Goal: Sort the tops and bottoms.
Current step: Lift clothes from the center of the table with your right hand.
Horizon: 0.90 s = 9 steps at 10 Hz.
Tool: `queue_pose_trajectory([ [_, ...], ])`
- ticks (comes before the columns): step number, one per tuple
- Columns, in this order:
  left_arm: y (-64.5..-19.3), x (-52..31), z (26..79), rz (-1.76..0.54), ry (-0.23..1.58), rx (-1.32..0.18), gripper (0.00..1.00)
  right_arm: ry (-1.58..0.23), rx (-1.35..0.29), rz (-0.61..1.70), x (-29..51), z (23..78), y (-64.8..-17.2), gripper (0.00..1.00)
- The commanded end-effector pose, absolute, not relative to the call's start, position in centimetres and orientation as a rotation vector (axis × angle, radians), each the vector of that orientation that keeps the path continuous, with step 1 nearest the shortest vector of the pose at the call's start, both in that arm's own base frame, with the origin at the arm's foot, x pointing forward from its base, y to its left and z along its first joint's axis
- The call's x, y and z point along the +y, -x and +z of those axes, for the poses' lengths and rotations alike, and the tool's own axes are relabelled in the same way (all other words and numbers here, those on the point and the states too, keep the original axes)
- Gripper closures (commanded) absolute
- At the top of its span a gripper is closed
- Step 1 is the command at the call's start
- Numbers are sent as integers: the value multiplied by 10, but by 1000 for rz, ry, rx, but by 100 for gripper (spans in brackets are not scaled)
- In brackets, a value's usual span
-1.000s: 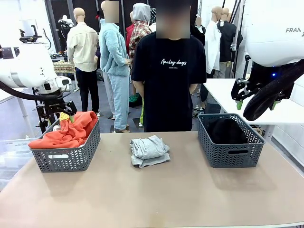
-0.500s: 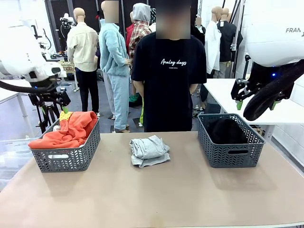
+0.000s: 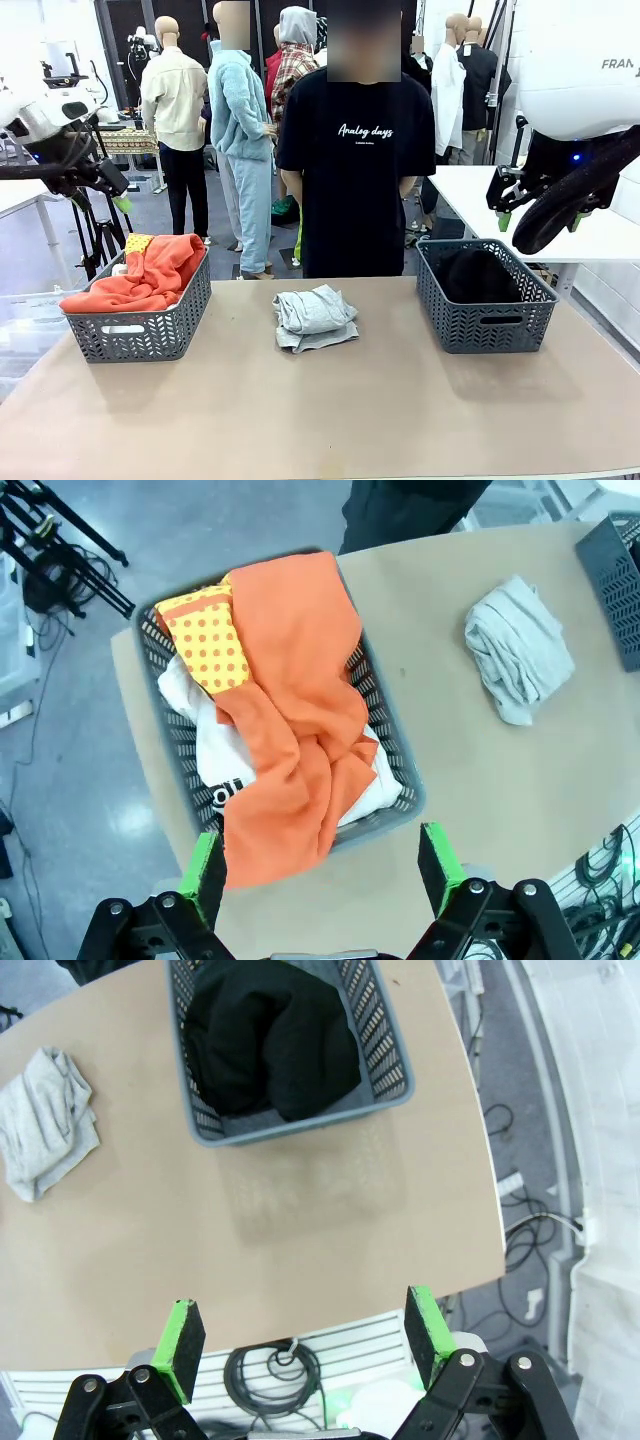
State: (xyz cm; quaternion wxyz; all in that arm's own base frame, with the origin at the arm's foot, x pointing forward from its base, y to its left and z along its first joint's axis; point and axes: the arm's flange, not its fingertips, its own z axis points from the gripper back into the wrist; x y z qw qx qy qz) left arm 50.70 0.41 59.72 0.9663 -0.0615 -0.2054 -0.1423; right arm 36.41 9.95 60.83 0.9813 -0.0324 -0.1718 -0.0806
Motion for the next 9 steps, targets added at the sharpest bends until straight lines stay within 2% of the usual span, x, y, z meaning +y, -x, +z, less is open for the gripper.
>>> queue_pose_trajectory([
  [1,-513,0,593,-322,161,-367,0,83,-342,-161,100,610,-365,0],
  [2,-507,4,597,-288,124,-415,0,83,-342,-161,100,610,-365,0],
  [4,-456,-57,570,-525,179,-396,0,83,-342,-161,100,610,-365,0],
  [5,-426,-75,555,-602,178,-440,0,83,-342,-161,100,610,-365,0],
  [6,-407,-85,530,-669,94,-552,0,83,-342,-161,100,610,-365,0],
  [7,-391,-89,506,-665,65,-561,0,83,-342,-161,100,610,-365,0],
  [8,-383,-90,495,-651,117,-557,0,83,-342,-161,100,610,-365,0],
  [9,-376,-94,500,-653,131,-594,0,83,-342,-161,100,610,-365,0],
])
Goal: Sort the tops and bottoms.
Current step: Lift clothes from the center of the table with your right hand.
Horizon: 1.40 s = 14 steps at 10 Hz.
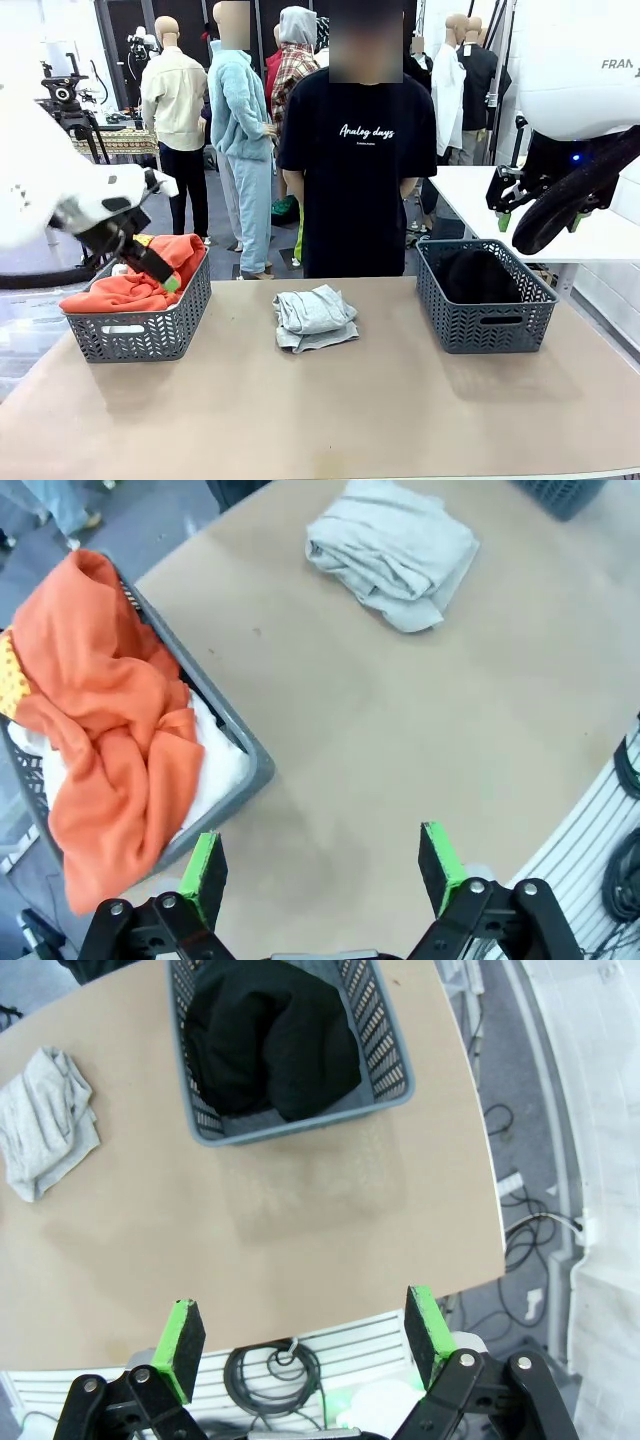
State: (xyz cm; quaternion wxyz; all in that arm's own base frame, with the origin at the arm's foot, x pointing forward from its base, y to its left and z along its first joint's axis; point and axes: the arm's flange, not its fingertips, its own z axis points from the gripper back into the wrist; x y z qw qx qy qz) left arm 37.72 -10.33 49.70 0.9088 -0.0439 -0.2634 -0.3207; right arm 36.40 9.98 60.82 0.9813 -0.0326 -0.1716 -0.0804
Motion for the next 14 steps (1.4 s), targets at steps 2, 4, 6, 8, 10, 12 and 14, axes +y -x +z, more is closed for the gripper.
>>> queue_pose_trajectory([
  [2,-371,-93,518,-652,97,-656,0,83,-342,-161,100,610,-365,0],
  [4,-376,-97,513,-649,101,-616,0,83,-342,-161,100,610,-365,0],
  [6,-376,-97,513,-649,101,-616,0,65,-346,-162,100,608,-364,0],
  [8,-376,-97,513,-649,101,-616,0,238,-465,-118,154,650,-358,0],
  [10,-376,-97,513,-649,101,-616,0,172,-471,6,179,673,-422,0],
  [12,-376,-97,513,-649,101,-616,0,38,-471,111,206,682,-486,0],
  [14,-376,-97,513,-649,101,-616,0,-141,-380,301,224,671,-551,0],
])
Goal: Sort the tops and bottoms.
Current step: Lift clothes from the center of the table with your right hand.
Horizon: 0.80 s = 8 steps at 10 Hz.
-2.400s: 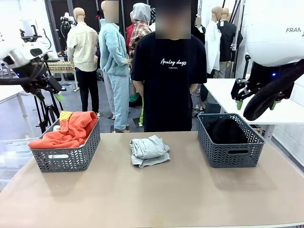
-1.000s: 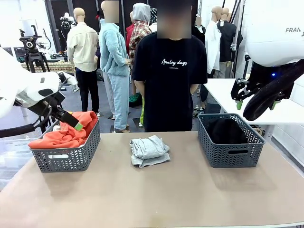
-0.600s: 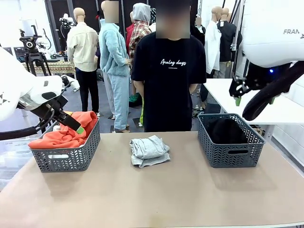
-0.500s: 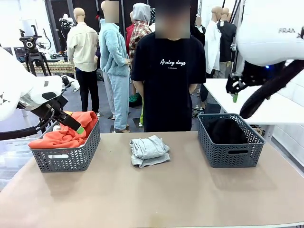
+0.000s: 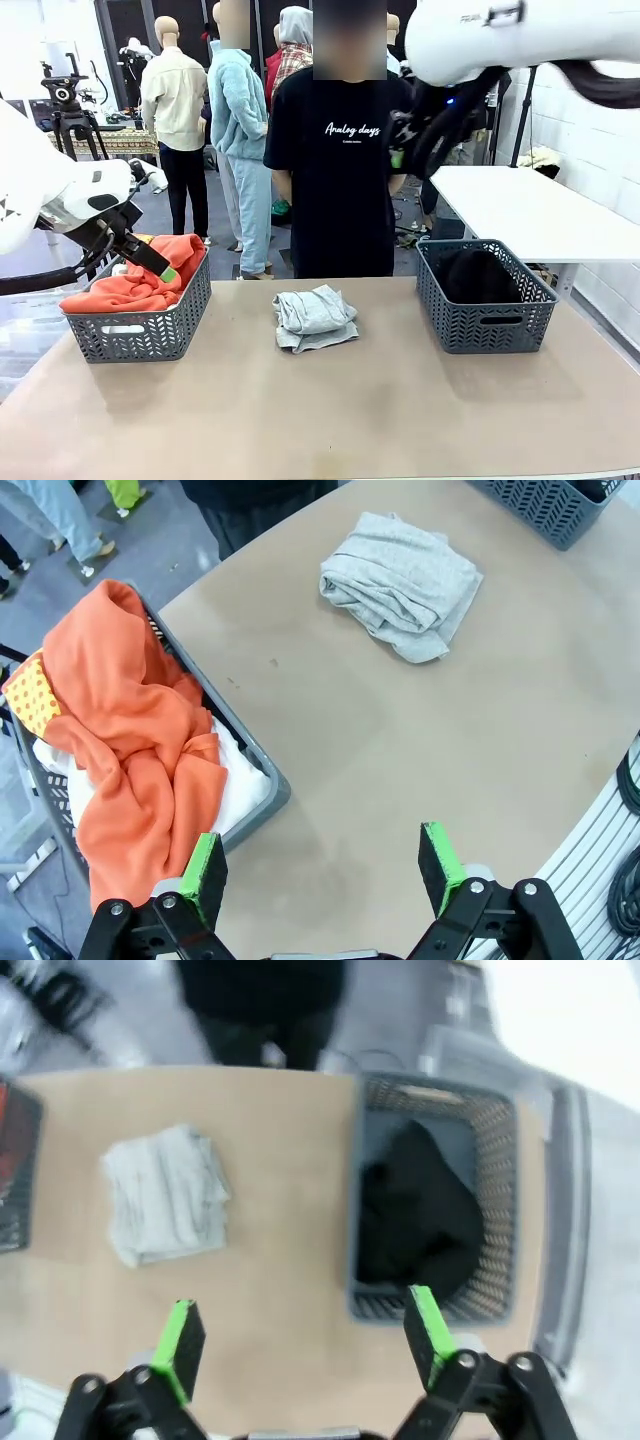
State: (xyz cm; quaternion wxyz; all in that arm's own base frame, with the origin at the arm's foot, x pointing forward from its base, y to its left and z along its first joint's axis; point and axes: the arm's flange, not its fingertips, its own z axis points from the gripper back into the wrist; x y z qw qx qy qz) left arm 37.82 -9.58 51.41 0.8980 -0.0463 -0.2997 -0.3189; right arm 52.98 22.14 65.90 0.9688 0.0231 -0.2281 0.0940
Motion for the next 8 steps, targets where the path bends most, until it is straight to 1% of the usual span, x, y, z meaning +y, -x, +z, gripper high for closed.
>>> queue_pose_trajectory([
  [1,-376,-97,513,-649,101,-616,0,-191,-325,338,234,659,-576,0],
  [2,-376,-97,513,-649,101,-616,0,-237,-252,365,242,642,-596,0],
  [3,-376,-97,513,-649,101,-616,0,-211,-133,397,242,635,-598,0],
  [4,-376,-97,513,-649,101,-616,0,-205,-363,329,244,630,-583,0],
  [6,-376,-97,513,-649,101,-616,0,-205,-363,329,244,630,-583,0],
  [7,-376,-97,513,-649,101,-616,0,-237,-288,363,248,624,-595,0],
  [8,-376,-97,513,-649,101,-616,0,-291,-287,372,241,616,-602,0],
])
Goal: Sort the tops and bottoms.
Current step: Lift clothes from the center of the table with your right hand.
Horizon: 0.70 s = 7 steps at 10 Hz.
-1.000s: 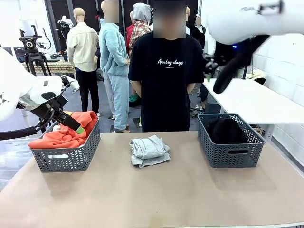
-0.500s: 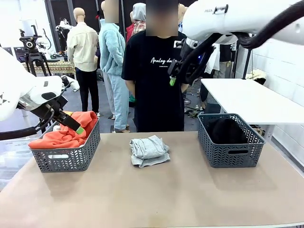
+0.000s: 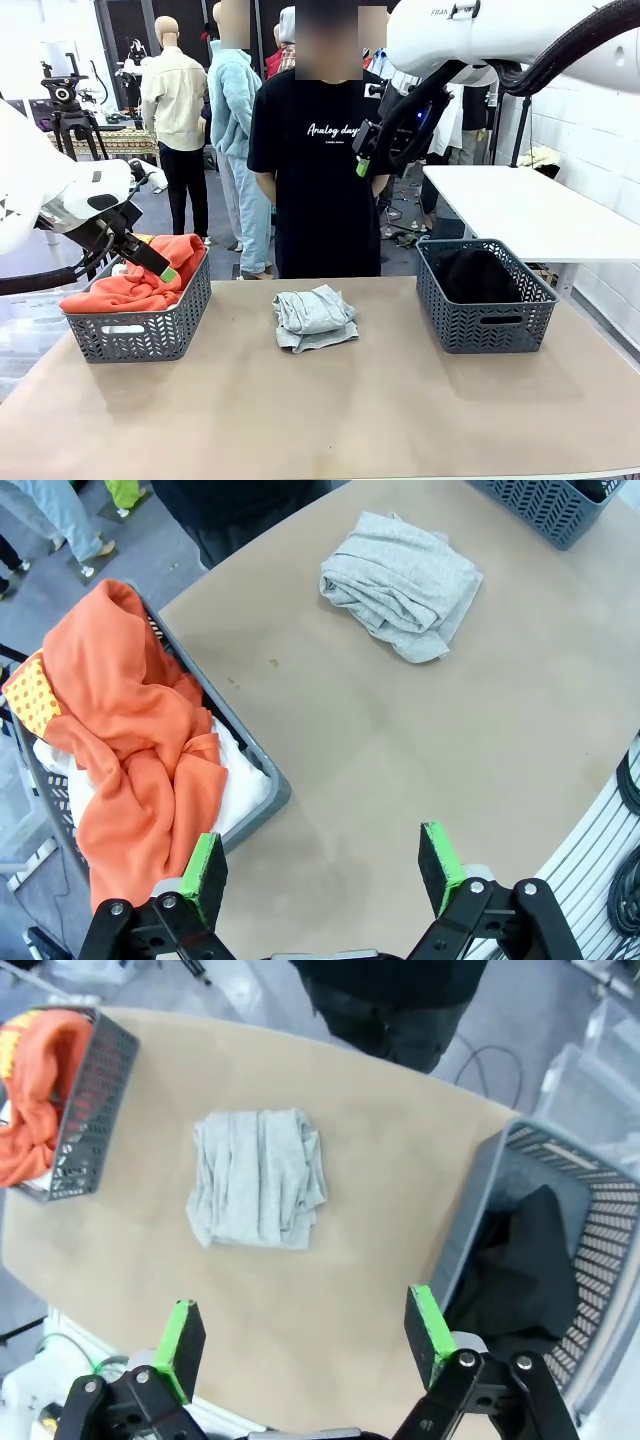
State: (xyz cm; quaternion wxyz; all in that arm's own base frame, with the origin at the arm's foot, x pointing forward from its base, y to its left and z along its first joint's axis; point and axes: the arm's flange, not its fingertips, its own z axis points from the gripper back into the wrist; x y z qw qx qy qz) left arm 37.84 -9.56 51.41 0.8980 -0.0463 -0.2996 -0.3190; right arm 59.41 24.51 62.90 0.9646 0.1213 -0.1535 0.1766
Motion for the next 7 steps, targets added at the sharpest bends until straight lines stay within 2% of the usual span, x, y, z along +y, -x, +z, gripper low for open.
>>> queue_pose_trajectory([
  [1,-376,-97,513,-649,101,-616,0,-355,-221,409,248,594,-630,0],
  [2,-376,-97,513,-649,101,-616,0,-370,-158,408,268,571,-664,0],
  [4,-376,-97,513,-649,101,-616,0,-273,-116,416,315,532,-708,0],
  [7,-376,-97,513,-649,101,-616,0,-224,-75,471,367,481,-704,0],
])
